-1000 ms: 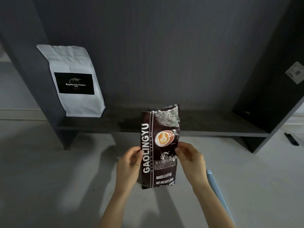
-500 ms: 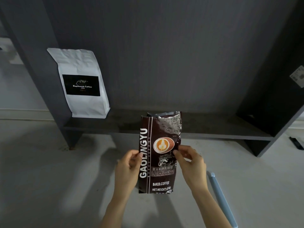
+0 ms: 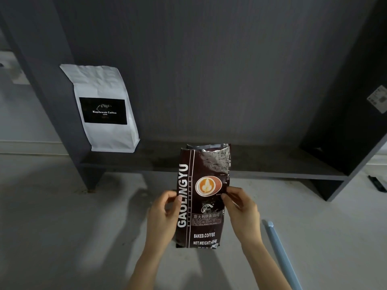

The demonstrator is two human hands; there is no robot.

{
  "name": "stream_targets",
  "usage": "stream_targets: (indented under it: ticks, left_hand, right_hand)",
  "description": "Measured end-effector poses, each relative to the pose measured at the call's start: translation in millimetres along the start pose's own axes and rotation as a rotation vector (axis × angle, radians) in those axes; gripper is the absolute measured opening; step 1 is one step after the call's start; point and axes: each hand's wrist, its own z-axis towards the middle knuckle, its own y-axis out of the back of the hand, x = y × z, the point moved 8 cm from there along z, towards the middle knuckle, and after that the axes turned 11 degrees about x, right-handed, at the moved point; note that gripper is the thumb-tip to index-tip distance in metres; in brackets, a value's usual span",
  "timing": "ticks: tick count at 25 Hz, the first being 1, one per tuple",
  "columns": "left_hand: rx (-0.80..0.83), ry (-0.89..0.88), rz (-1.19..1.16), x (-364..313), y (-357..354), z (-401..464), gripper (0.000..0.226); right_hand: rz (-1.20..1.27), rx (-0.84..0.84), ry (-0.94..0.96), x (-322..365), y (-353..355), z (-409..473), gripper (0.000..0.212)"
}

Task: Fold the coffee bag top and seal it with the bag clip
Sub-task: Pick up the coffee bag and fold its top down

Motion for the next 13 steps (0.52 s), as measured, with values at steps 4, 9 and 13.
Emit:
stream_targets:
  ticks: [4,9,13]
  left_hand:
    - [0.053,0.035,-0.111,0.1,-6.9,1.5,0.020]
    - [0.052,0.051,-0.192,3.8,-11.0,1.2,0.018]
    - [0.011,0.064,-0.264,6.4,-8.4,0.1,0.017]
  right_hand:
    - [-0.022,-0.004,-0.007,-3.6,4.2,1.6,0.010]
    - [-0.089,-0.033,-0.022,-6.6,10.5,0.4,0.009]
    - [-0.174,-0.066,0.009,-1.4,14.1,-1.6,0.005]
